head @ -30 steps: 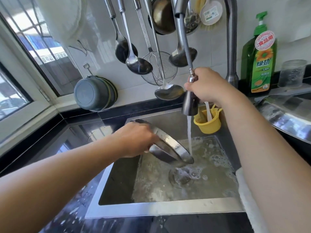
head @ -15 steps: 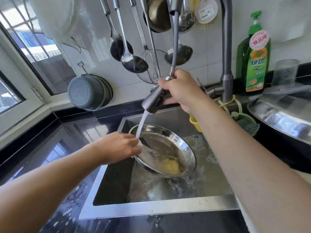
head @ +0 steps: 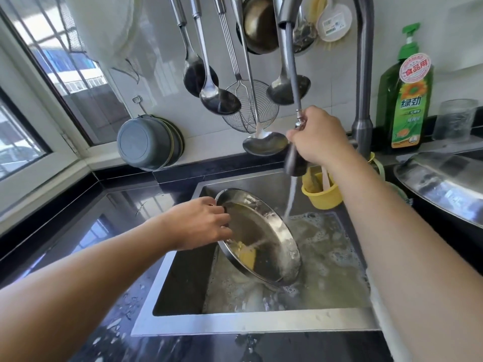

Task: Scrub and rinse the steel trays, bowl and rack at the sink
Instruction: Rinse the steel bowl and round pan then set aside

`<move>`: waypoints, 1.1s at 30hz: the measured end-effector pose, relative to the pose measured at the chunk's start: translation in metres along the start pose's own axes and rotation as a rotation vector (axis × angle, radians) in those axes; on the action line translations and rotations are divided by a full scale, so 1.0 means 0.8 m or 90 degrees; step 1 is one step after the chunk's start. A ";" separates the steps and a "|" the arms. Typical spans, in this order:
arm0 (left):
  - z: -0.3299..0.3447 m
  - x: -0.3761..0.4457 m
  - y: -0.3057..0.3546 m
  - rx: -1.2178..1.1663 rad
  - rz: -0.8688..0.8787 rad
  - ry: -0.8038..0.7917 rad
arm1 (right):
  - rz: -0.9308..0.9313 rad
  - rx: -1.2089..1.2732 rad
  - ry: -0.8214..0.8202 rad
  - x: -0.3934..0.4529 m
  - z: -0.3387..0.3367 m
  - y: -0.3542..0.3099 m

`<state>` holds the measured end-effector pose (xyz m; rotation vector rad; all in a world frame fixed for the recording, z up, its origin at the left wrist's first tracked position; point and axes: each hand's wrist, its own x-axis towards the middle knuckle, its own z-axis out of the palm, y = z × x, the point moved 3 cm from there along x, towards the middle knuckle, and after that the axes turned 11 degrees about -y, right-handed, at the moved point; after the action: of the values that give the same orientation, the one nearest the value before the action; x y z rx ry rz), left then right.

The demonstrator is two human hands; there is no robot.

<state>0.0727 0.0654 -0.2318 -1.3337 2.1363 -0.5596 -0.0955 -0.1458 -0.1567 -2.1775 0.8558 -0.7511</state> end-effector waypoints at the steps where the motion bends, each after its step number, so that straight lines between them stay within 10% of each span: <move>1: -0.001 -0.001 -0.002 0.005 -0.002 0.002 | 0.015 -0.006 -0.026 -0.001 -0.008 0.001; 9: 0.005 -0.009 -0.009 0.034 -0.028 0.031 | -0.015 0.304 -0.255 -0.026 -0.010 -0.028; 17: 0.009 -0.008 0.007 -0.007 -0.033 0.082 | -0.011 0.541 -0.166 -0.002 0.048 -0.035; 24: 0.016 0.000 0.011 -0.022 -0.008 0.059 | -0.034 0.184 0.030 0.005 0.037 -0.007; 33: -0.042 0.005 -0.021 -0.026 -0.006 0.008 | -0.030 0.138 -0.117 -0.007 0.011 -0.006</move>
<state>0.0612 0.0563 -0.1972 -1.3668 2.1628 -0.5319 -0.0908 -0.1356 -0.1600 -2.0419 0.6020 -0.6243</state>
